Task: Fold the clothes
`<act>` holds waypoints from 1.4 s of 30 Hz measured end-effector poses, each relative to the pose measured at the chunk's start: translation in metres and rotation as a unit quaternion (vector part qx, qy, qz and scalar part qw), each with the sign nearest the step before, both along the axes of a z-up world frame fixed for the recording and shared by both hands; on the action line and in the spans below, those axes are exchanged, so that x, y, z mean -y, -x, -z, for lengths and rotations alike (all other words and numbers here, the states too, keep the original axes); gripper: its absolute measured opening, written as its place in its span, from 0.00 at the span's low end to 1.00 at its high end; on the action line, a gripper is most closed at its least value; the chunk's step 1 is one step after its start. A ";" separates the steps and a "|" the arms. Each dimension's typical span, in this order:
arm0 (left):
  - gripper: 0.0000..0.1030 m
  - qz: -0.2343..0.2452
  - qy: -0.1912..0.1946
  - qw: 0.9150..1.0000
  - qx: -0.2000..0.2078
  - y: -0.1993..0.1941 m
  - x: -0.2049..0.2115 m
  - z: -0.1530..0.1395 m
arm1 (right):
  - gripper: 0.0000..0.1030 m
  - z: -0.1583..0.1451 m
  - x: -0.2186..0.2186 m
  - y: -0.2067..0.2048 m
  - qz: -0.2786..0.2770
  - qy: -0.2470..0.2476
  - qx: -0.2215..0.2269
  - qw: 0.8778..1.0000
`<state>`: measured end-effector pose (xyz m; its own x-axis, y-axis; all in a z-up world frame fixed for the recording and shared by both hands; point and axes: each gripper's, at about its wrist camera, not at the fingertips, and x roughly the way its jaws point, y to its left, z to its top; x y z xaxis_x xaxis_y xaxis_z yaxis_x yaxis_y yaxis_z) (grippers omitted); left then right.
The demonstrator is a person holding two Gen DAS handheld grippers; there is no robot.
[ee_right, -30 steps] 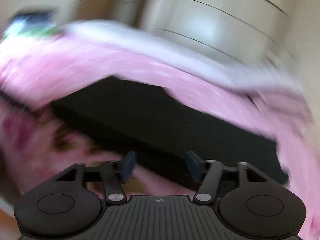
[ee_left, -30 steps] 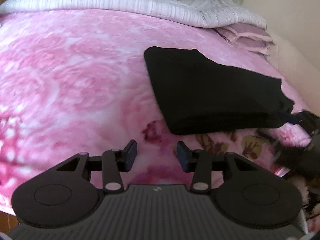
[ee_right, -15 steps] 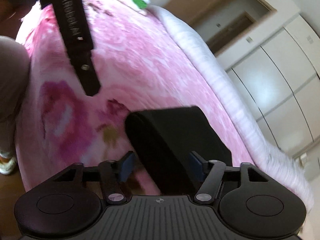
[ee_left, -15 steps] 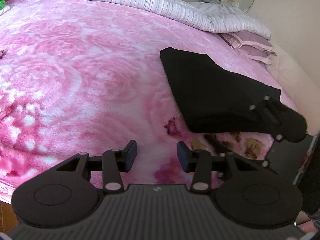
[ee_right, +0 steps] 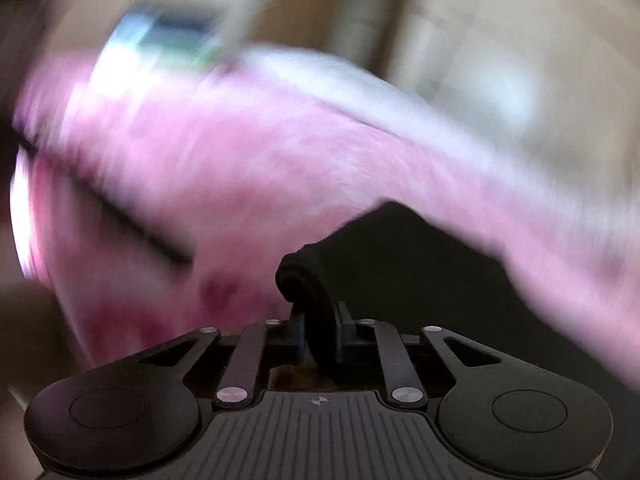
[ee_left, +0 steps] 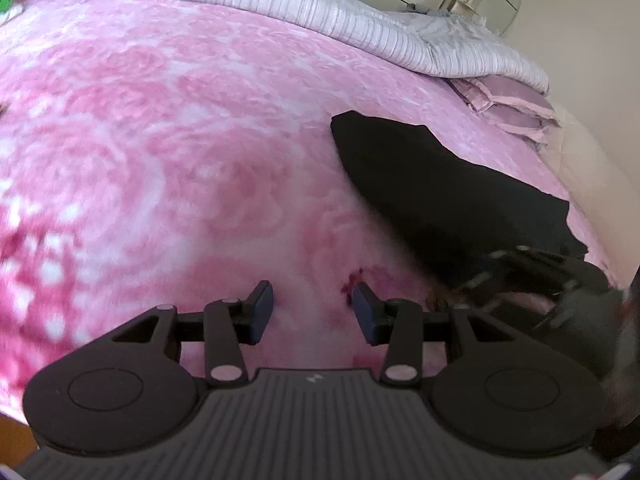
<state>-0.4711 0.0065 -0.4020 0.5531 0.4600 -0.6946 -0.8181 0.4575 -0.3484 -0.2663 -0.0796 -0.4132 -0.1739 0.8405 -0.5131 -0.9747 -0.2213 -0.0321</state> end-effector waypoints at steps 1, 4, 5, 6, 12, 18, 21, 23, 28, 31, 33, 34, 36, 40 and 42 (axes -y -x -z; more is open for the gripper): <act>0.38 0.006 -0.004 1.000 0.002 -0.009 -0.004 -0.003 | 0.10 -0.010 -0.003 -0.023 0.031 0.008 -0.094 0.995; 0.38 0.029 -0.019 0.999 0.012 -0.037 -0.016 -0.015 | 0.09 -0.031 0.004 -0.096 0.126 -0.004 -0.297 0.947; 0.38 0.040 -0.026 0.999 0.017 -0.048 -0.019 -0.019 | 0.09 -0.036 0.012 -0.117 0.152 -0.017 -0.326 0.933; 0.38 0.055 -0.032 0.998 0.022 -0.061 -0.020 -0.022 | 0.09 -0.040 0.020 -0.139 0.177 -0.031 -0.355 0.917; 0.38 0.138 -0.045 0.988 0.052 -0.142 -0.019 -0.027 | 0.09 -0.047 0.062 -0.232 0.303 -0.078 -0.395 0.864; 0.38 0.172 -0.002 0.984 0.053 -0.191 -0.010 -0.008 | 0.09 0.003 0.066 -0.268 0.371 -0.018 -0.405 0.835; 0.38 0.175 0.004 0.984 0.044 -0.202 -0.006 -0.004 | 0.09 -0.001 0.072 -0.271 0.362 -0.028 -0.386 0.848; 0.38 0.172 0.009 0.984 0.047 -0.205 -0.004 -0.006 | 0.09 -0.021 0.071 -0.269 0.337 -0.057 -0.350 0.872; 0.38 0.179 0.017 0.981 0.074 -0.219 -0.005 -0.016 | 0.08 -0.070 0.090 -0.250 0.291 -0.135 -0.255 0.912; 0.38 0.185 0.023 0.979 0.078 -0.227 -0.006 -0.015 | 0.08 -0.068 0.103 -0.259 0.321 -0.128 -0.250 0.905; 0.38 0.185 0.032 0.980 0.071 -0.232 -0.007 -0.010 | 0.08 -0.035 0.104 -0.280 0.364 -0.071 -0.287 0.883; 0.38 0.184 0.036 0.980 0.066 -0.234 -0.007 -0.008 | 0.08 -0.017 0.103 -0.291 0.378 -0.041 -0.316 0.870; 0.38 0.186 0.039 0.980 0.059 -0.234 -0.006 -0.005 | 0.26 0.015 0.103 -0.308 0.402 0.002 -0.382 0.832; 0.38 0.173 0.047 0.982 0.055 -0.226 -0.009 -0.002 | 0.65 0.027 0.131 -0.304 0.425 -0.028 -0.486 0.763; 0.38 0.160 0.051 0.984 0.058 -0.220 -0.012 0.000 | 0.66 0.031 0.141 -0.293 0.409 -0.040 -0.539 0.735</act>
